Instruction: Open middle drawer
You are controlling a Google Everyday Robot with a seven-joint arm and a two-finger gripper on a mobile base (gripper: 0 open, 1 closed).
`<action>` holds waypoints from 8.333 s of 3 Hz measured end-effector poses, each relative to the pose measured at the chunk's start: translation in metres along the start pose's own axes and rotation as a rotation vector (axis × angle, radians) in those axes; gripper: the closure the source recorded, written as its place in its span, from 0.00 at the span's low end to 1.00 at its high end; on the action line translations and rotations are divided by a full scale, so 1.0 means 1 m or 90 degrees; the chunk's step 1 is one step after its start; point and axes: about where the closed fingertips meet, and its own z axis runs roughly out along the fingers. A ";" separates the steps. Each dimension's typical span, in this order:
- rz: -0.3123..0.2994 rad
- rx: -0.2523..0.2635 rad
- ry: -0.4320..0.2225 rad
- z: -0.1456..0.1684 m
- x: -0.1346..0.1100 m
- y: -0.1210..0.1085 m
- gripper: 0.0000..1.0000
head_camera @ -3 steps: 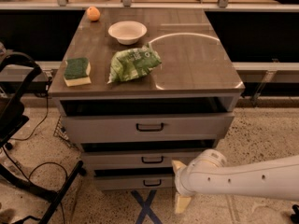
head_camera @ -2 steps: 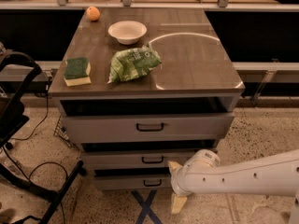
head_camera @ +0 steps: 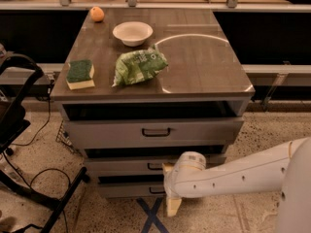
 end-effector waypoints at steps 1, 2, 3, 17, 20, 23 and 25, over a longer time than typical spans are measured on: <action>-0.022 0.005 0.021 0.006 -0.013 -0.007 0.00; -0.041 0.001 0.045 0.020 -0.024 -0.010 0.00; -0.057 -0.011 0.067 0.038 -0.030 -0.012 0.26; 0.023 0.029 0.006 -0.025 0.000 0.072 1.00; 0.026 0.056 0.009 -0.063 0.012 0.066 1.00; -0.009 0.214 0.059 -0.207 0.065 -0.004 1.00; -0.033 0.212 0.086 -0.167 0.071 -0.050 1.00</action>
Offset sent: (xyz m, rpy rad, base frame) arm 0.0197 0.0476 -0.0265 -0.1448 -0.0250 0.0664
